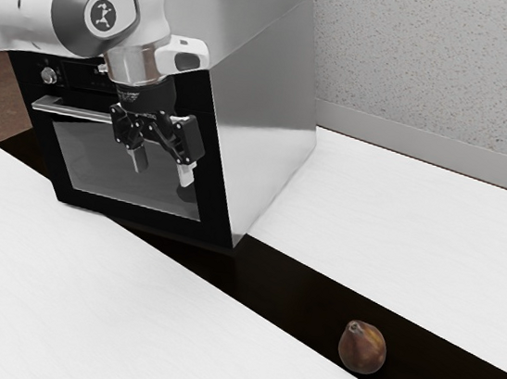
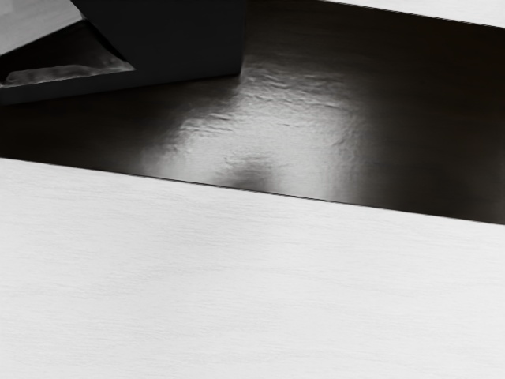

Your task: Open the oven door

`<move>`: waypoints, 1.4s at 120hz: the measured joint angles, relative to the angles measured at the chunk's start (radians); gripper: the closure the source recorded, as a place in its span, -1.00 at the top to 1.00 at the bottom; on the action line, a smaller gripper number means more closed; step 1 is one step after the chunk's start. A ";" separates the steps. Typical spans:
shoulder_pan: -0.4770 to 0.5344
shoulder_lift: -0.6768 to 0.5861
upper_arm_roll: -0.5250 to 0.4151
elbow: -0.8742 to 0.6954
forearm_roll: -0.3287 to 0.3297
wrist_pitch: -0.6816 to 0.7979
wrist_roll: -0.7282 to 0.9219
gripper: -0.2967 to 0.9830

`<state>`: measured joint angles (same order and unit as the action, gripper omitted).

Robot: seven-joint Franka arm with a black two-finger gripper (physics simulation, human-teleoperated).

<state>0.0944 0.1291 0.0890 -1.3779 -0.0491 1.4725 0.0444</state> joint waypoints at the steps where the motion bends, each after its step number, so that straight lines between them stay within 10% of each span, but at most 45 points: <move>1: 0.000 0.000 0.000 0.000 0.000 0.000 0.000 0.54; 45: -0.006 -0.085 -0.009 0.082 0.003 0.001 0.011 0.54; 63: -0.150 -0.288 -0.021 0.077 0.145 -0.012 0.264 0.53; 90: -0.190 -0.667 0.093 -0.473 0.315 0.169 0.614 0.54; 168: -0.227 -0.694 0.315 -0.563 0.351 0.356 1.185 0.54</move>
<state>-0.1325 -0.5648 0.4044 -1.9411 0.3021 1.8287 1.2295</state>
